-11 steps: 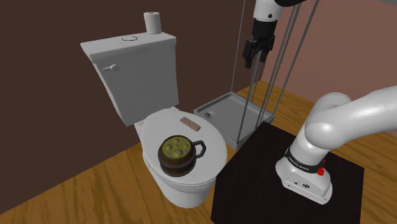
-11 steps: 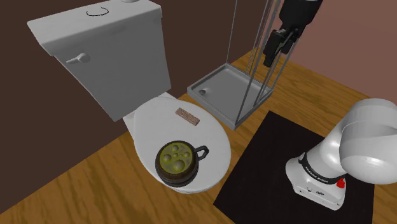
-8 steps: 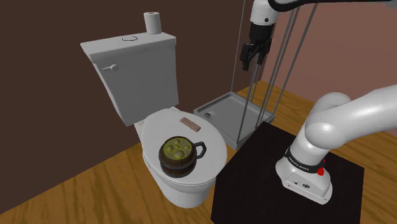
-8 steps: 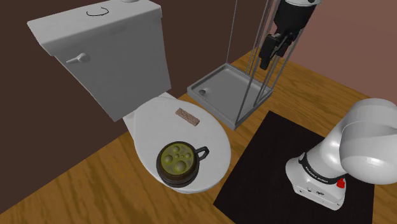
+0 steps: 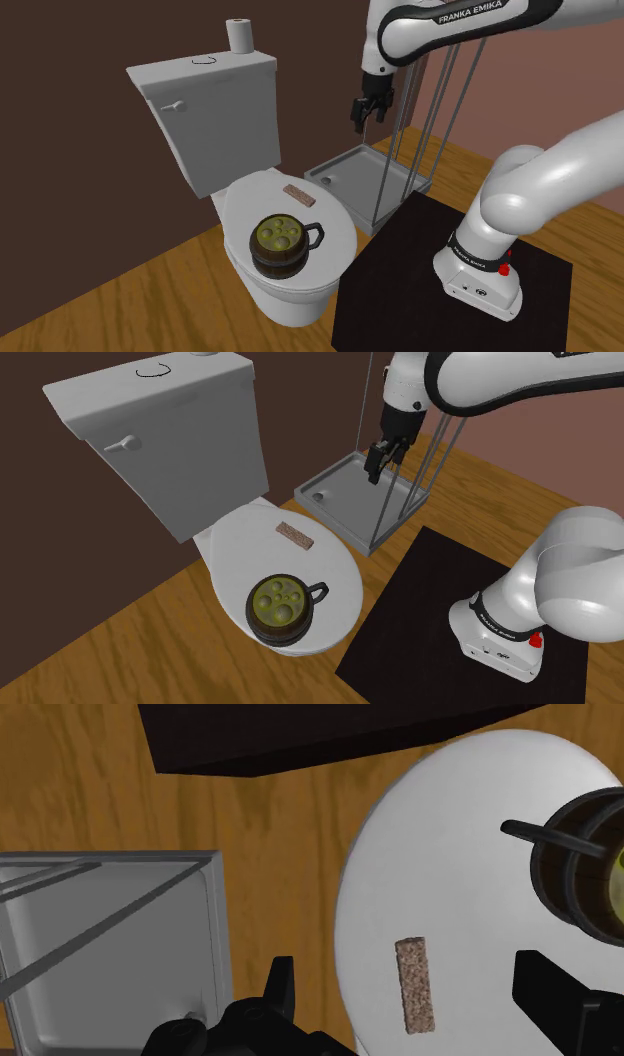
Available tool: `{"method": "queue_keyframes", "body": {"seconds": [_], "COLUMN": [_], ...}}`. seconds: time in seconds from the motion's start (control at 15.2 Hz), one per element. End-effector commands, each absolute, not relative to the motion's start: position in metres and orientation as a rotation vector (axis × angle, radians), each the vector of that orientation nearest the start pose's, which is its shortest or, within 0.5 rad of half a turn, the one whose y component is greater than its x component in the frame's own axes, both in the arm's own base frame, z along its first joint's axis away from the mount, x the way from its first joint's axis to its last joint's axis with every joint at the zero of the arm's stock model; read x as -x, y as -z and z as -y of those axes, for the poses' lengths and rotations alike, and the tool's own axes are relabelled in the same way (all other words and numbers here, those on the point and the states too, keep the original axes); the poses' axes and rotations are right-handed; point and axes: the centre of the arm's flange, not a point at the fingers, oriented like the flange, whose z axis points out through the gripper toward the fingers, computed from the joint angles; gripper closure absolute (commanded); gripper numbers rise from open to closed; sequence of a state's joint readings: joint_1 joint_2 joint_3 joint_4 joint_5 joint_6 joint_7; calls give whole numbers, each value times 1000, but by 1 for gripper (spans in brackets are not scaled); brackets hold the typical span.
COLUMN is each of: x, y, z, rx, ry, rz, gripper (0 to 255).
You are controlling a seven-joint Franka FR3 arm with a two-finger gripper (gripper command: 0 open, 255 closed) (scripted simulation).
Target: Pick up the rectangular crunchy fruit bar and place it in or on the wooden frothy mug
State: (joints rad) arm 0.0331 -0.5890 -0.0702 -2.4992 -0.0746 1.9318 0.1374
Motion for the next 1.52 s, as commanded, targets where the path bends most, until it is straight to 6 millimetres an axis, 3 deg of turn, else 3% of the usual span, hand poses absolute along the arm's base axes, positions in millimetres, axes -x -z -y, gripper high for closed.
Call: {"method": "queue_keyframes", "body": {"seconds": [0.0,1.45], "x": [-388,-557], "y": [-465,-233], "z": [19,-25], "rx": [3166,3184], "ry": [40,49], "rz": [-199,5], "gripper": [0,0]}}
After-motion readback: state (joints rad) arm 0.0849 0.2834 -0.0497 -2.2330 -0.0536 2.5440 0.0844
